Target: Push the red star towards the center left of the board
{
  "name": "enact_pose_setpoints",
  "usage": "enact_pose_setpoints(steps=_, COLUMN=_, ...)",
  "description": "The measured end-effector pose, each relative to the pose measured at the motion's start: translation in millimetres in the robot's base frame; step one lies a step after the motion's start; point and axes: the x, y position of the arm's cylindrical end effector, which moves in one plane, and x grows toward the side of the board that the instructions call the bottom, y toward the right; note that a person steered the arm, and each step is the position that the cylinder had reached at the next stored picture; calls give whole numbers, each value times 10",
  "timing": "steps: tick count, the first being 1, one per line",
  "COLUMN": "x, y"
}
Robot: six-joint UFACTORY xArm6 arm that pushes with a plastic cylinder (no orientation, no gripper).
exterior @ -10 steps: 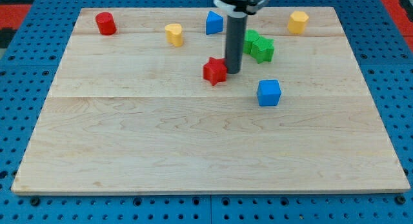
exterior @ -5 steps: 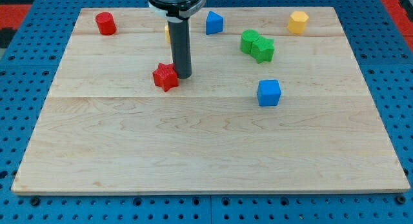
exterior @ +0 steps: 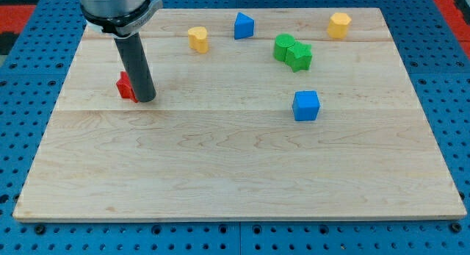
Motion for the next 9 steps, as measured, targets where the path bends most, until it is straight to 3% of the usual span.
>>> enact_pose_setpoints(steps=1, x=-172, y=411)
enact_pose_setpoints(steps=5, x=-232, y=-500)
enact_pose_setpoints(steps=9, x=-340, y=-386)
